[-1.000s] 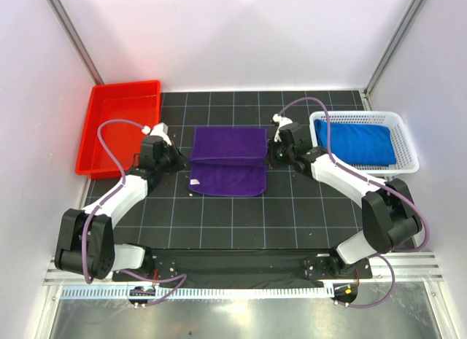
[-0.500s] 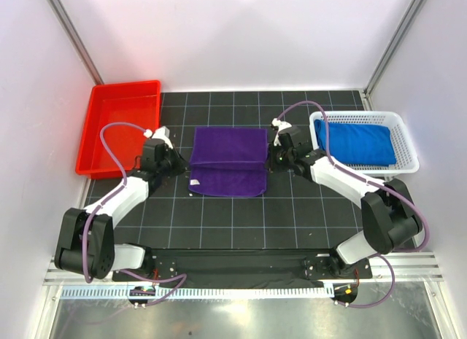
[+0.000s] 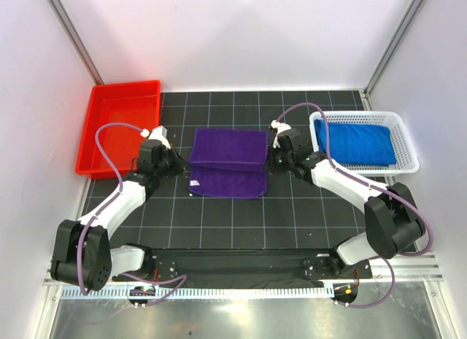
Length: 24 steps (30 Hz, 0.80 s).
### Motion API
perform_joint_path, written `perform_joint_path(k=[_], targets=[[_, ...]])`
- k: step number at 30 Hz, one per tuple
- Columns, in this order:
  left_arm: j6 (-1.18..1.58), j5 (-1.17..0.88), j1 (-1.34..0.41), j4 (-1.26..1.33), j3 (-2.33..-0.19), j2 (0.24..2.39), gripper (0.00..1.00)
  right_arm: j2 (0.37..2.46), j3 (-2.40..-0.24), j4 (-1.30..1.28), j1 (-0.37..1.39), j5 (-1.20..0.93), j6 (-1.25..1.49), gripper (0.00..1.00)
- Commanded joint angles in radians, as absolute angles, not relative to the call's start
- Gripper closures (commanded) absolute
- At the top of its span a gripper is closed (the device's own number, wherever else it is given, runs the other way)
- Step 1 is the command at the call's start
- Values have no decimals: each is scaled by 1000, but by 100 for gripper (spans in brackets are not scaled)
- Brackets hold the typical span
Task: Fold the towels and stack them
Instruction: Fold the towel
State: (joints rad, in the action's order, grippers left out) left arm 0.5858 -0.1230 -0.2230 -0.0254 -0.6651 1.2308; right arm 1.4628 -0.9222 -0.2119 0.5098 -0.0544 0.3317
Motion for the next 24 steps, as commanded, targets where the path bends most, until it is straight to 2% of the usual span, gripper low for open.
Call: perform_joint_path(k=[1, 14, 16, 24], targets=[[564, -95, -222, -40, -661, 1210, 100, 1425, -917, -213, 515, -23, 324, 99], [586, -114, -248, -14, -589, 1262, 98, 1483, -821, -150, 532, -38, 356, 97], [586, -117, -250, -5, -571, 1278, 96, 1499, -822, -150, 535, -48, 354, 92], [591, -127, -252, -5, -557, 1302, 92, 1517, -825, -158, 554, -46, 356, 86]])
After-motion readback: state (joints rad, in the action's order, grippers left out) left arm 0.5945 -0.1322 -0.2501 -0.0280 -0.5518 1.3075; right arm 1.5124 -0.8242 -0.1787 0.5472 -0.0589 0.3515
